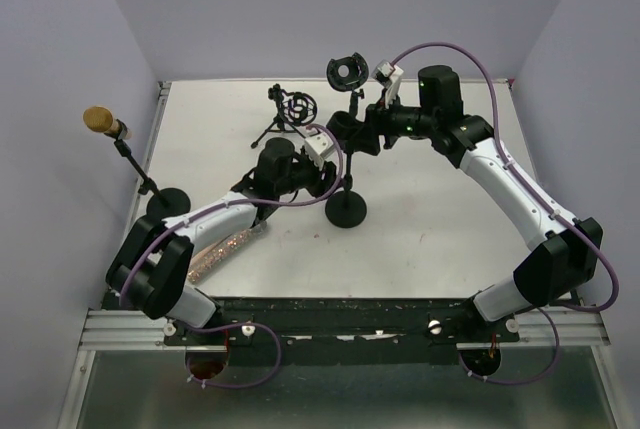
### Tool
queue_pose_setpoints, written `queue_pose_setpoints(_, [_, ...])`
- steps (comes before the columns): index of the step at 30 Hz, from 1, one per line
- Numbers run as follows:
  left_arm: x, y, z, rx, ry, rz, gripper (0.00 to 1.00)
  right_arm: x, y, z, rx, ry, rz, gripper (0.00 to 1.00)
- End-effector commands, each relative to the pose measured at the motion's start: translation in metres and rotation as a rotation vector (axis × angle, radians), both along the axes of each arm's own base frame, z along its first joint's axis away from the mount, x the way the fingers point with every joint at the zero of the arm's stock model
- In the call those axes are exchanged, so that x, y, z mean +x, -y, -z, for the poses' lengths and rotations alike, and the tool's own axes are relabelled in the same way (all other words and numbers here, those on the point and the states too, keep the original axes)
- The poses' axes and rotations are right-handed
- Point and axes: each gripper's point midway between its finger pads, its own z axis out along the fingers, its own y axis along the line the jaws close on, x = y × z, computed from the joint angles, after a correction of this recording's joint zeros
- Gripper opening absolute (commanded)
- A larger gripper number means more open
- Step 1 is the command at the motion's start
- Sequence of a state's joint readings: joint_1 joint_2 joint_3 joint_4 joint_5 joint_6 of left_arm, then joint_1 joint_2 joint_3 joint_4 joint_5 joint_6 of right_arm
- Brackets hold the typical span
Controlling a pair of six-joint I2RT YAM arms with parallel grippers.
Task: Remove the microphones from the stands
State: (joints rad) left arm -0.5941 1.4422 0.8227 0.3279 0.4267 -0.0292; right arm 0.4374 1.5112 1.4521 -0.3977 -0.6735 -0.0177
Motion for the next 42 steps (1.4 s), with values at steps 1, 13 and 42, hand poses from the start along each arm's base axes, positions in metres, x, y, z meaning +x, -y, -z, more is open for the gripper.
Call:
queue_pose_setpoints(1, [0.010,0.019,0.005,-0.032,0.007,0.044,0.60,0.003,-0.003,-0.001,0.014,-0.011,-0.009,0.65])
queue_pose_setpoints(13, [0.008,0.048,0.015,-0.051,0.012,0.136,0.30,0.002,0.000,-0.001,0.021,-0.028,0.020,0.66])
queue_pose_setpoints(42, [0.000,-0.028,-0.006,0.358,0.274,0.092,0.00,0.032,0.002,0.024,-0.027,-0.137,0.175,0.09])
